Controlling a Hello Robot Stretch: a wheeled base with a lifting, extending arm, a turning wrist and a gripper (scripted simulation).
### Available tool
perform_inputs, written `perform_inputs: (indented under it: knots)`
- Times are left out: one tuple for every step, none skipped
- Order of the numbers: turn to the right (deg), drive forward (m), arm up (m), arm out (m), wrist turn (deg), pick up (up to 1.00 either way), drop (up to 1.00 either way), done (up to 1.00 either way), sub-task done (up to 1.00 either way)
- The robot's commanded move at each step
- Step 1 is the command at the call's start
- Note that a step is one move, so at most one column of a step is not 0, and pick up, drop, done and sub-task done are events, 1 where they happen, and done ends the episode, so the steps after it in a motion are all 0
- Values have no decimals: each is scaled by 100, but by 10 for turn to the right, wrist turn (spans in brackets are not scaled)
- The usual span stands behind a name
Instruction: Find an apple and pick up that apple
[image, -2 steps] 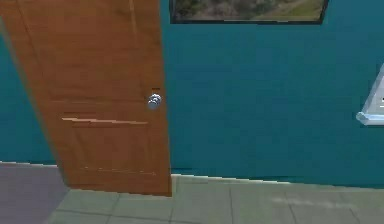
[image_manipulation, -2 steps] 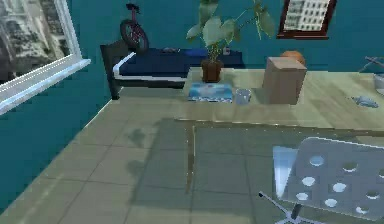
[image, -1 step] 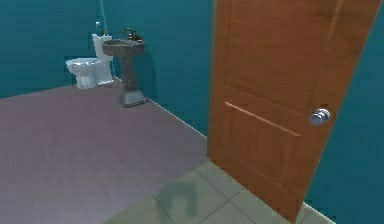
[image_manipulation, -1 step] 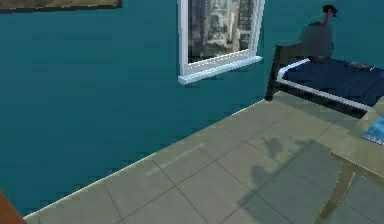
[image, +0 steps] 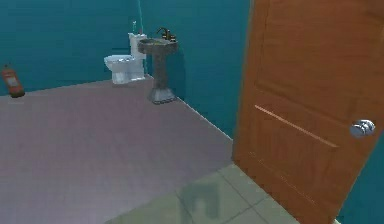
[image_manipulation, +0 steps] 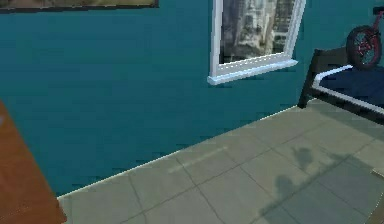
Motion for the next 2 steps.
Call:
perform_inputs:
  knots:
    - [0,65,0,0,0,0,0,0,0]
    - [-450,0,0,0,0,0,0,0,0]
